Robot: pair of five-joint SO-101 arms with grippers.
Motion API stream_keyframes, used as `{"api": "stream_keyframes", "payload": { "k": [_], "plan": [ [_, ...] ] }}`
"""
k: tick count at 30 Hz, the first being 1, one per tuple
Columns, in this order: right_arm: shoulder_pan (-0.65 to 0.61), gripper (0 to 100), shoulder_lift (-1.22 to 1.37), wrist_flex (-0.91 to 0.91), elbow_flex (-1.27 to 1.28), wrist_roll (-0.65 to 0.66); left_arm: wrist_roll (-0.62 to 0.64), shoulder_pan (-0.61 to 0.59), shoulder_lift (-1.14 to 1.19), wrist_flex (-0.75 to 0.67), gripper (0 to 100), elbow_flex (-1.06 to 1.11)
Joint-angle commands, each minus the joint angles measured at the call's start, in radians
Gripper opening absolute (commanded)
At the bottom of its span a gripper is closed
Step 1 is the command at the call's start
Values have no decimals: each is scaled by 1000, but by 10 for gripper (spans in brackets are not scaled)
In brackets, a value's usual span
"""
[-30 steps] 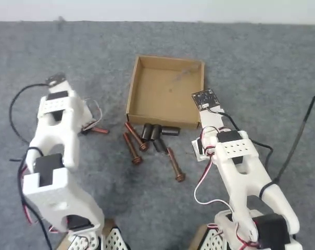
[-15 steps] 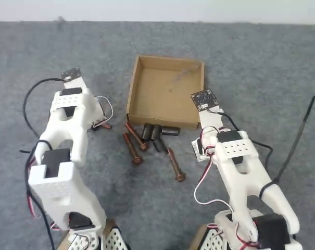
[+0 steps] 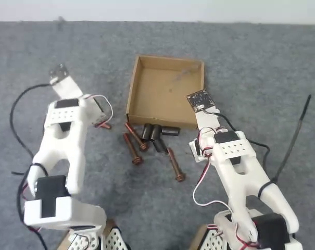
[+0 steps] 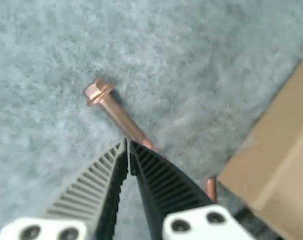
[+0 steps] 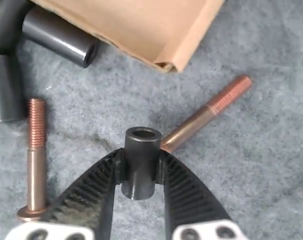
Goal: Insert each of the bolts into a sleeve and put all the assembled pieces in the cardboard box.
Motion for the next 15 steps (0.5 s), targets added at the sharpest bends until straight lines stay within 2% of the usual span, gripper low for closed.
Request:
{"api": "stream_keyframes", "payload": {
  "k": [1, 7, 15],
  "plan": [
    [-4, 6, -48, -16, -6, 12, 63, -25, -64, -144, 13, 47],
    [-4, 6, -48, -16, -5, 12, 141, -114, -63, -198, 13, 61],
    [-5, 6, -48, -18, -5, 14, 143, -94, -63, -199, 38, 56]
  ]
}}
